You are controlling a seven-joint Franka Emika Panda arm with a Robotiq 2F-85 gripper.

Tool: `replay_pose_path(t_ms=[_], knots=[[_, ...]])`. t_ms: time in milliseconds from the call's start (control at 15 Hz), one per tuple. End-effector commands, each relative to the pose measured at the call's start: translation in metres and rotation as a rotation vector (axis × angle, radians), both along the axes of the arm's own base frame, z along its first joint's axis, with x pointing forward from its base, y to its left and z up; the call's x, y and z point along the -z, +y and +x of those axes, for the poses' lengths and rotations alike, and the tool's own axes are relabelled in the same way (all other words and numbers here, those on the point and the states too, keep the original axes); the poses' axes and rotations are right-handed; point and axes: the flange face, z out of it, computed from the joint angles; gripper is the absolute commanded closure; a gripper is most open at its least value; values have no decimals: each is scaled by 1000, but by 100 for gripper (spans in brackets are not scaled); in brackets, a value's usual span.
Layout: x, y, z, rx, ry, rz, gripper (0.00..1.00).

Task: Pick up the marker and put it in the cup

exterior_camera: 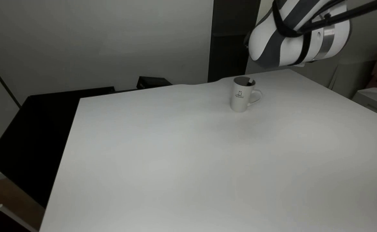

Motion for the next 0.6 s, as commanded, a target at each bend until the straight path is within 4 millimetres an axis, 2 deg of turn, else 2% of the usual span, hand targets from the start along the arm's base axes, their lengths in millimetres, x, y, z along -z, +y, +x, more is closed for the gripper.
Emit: replay_pose_path(t_ms=[0, 200, 333, 533], knots=[[-55, -16, -7, -147, 93, 50, 0], [-76, -39, -12, -229, 223, 74, 0], [-81, -57, -16, -264, 338, 91, 0], [-76, -80, -26, -309, 523, 116, 0]])
